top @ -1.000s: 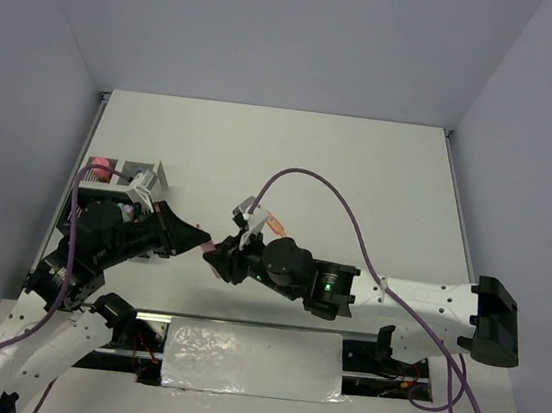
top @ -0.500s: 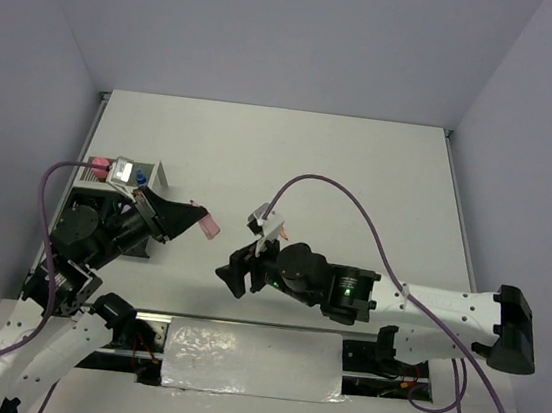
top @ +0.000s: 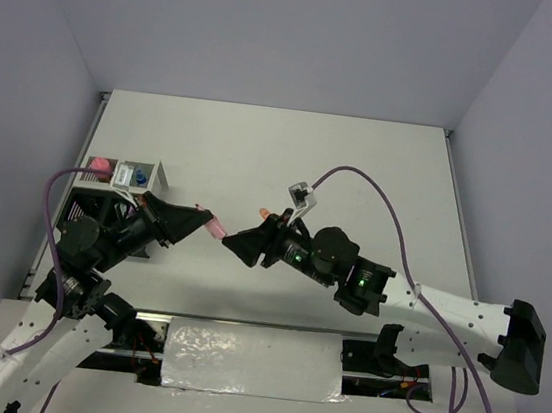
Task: Sort the stationery into containers
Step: Close the pen cap on the pen.
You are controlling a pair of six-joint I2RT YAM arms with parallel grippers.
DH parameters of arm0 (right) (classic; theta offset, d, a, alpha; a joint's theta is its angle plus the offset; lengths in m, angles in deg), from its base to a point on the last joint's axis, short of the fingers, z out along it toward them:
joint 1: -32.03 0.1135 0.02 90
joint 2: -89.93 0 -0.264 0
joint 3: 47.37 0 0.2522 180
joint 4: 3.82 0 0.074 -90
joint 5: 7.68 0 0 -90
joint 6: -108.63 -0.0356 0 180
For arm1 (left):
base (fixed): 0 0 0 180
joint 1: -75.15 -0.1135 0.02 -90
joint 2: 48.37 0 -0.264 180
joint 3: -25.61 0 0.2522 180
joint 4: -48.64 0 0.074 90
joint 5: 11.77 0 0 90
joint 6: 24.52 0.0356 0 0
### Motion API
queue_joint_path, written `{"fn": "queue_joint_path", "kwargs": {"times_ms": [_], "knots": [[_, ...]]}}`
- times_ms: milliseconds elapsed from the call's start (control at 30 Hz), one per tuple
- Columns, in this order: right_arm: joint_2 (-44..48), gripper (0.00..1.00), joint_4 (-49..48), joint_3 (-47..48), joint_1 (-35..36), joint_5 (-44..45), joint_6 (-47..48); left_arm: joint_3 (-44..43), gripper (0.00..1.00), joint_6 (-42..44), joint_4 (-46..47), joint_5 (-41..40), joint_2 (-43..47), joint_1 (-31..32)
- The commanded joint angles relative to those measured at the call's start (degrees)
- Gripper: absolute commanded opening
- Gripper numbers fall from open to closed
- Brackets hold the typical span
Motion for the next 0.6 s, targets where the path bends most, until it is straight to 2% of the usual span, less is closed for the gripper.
{"fn": "queue_joint_path", "kwargs": {"times_ms": [0, 367, 500, 567], "knots": [[-1.2, 0.63, -13.5, -2.0, -3.4, -10.0, -9.7, 0.7, 0.00, -3.2, 9.5, 4.9, 0.0, -0.2], [-6.1, 0.61, -19.1, 2.9, -3.5, -18.1, -9.7, 1.0, 0.00, -2.5, 7.3, 5.4, 0.3, -0.1], [-6.4, 0.51, -17.6, 4.4, -4.0, -16.9, -9.2, 2.1, 0.00, -3.4, 9.1, 7.4, -0.4, -0.2], [-6.6, 0.43, -17.1, 5.1, -4.4, -17.2, -9.2, 2.1, 0.00, -2.4, 8.1, 7.5, -0.2, -0.1]]}}
